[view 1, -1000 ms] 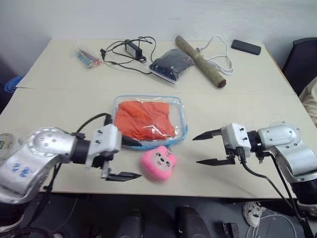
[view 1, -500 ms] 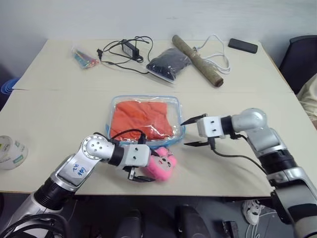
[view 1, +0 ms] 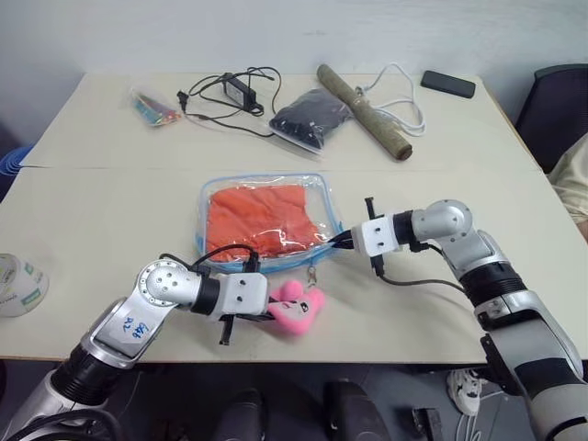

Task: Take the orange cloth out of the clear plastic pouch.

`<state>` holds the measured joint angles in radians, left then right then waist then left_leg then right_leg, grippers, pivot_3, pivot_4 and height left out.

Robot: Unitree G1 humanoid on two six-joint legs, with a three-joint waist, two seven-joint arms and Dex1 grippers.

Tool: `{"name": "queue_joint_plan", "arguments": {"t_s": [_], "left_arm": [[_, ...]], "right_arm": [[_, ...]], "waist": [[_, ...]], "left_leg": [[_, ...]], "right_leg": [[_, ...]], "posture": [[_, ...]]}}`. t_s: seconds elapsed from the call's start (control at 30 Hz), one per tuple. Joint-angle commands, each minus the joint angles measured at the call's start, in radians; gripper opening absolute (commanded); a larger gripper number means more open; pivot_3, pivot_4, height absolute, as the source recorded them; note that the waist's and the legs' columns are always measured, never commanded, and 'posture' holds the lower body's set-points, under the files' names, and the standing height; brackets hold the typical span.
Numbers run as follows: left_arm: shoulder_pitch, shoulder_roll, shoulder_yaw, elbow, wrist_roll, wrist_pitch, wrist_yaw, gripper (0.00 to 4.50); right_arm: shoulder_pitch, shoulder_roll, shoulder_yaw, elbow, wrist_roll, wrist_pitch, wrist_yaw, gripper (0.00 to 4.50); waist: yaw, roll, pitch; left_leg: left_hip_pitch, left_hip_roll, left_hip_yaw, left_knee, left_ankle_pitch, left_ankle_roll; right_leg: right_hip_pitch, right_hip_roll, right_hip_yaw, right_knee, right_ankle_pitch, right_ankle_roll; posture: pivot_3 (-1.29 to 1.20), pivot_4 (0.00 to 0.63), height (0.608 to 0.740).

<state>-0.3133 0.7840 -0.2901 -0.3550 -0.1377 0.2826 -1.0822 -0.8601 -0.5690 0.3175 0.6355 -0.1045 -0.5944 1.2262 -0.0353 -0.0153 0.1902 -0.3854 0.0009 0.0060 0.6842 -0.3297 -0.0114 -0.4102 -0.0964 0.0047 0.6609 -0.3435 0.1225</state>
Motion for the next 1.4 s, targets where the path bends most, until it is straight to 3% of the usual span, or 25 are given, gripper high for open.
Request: {"name": "queue_joint_plan", "arguments": {"t_s": [0.03,0.23,0.57,0.73,0.83,1.0,1.03,1.2,1.4], "left_arm": [[0.054,0.05,0.046,-0.038,-0.015,0.02,-0.014,0.15],[0.145,0.077,0.201,-0.104,-0.077,0.152,0.072,0.15],[0.401,0.13,0.714,-0.061,-0.175,0.252,0.122,0.15],[0.478,0.151,0.876,0.04,-0.162,0.224,0.117,0.15],[0.473,0.145,0.904,0.038,-0.197,0.251,0.124,0.15],[0.474,0.111,0.823,-0.04,-0.227,0.284,0.15,0.15],[0.477,0.106,0.812,-0.045,-0.228,0.285,0.155,0.15],[0.491,0.086,0.787,-0.048,-0.238,0.29,0.165,1.67],[0.525,0.105,0.841,-0.021,-0.262,0.288,0.134,3.57]], "right_arm": [[-0.002,-0.026,-0.013,-0.016,0.037,-0.027,0.04,0.0],[0.005,-0.037,-0.017,-0.02,0.02,-0.041,0.019,0.0],[0.04,-0.086,-0.034,-0.046,0.061,-0.053,0.041,0.0],[0.061,-0.108,-0.045,-0.08,0.092,-0.035,0.056,0.0],[0.076,-0.116,-0.045,-0.091,0.115,-0.026,0.072,0.0],[0.102,-0.117,-0.037,-0.125,0.153,0.012,0.118,0.0],[0.104,-0.117,-0.038,-0.129,0.158,0.022,0.123,0.22],[0.118,-0.131,-0.051,-0.171,0.186,0.089,0.154,1.59],[0.194,-0.194,-0.11,-0.319,0.28,0.258,0.169,3.69]], "waist": [[-0.001,0.0,0.0],[-0.005,0.0,0.0],[-0.008,0.0,0.0],[-0.005,0.0,0.0],[-0.002,0.0,0.0],[0.002,0.0,0.0],[0.002,0.0,0.0],[0.0,0.0,0.0],[0.002,0.0,0.0]], "left_leg": [[0.0,0.0,0.0,0.0,0.0,0.0],[0.0,0.001,0.0,0.0,0.0,0.0],[0.0,0.001,-0.001,-0.001,0.0,0.0],[0.0,0.001,-0.001,-0.001,0.0,0.0],[0.0,0.001,-0.001,-0.001,-0.001,-0.001],[0.0,0.001,-0.001,-0.001,-0.001,-0.001],[0.0,0.001,-0.001,-0.001,-0.001,-0.001],[0.0,0.001,-0.001,-0.001,-0.001,-0.001],[0.0,0.001,-0.001,-0.001,-0.001,-0.001]], "right_leg": [[0.0,0.0,0.0,0.0,0.0,0.0],[0.0,0.0,0.0,0.0,0.0,0.0],[0.0,-0.003,-0.001,-0.001,0.0,0.0],[0.0,-0.005,-0.001,-0.002,0.0,0.0],[0.001,-0.006,-0.001,-0.002,0.0,0.0],[0.001,-0.007,-0.001,-0.002,0.0,0.0],[0.001,-0.007,-0.001,-0.002,0.0,0.0],[0.0,-0.006,-0.001,-0.002,0.0,0.0],[0.0,-0.006,-0.001,-0.002,0.0,0.0]], "posture": [[0.0,0.15,0.74],[0.0,0.15,0.74],[0.0,0.15,0.74],[0.0,0.15,0.74],[0.0,0.15,0.74],[0.0,0.15,0.74],[0.0,0.15,0.74],[0.0,0.15,0.74],[0.0,0.15,0.74]]}}
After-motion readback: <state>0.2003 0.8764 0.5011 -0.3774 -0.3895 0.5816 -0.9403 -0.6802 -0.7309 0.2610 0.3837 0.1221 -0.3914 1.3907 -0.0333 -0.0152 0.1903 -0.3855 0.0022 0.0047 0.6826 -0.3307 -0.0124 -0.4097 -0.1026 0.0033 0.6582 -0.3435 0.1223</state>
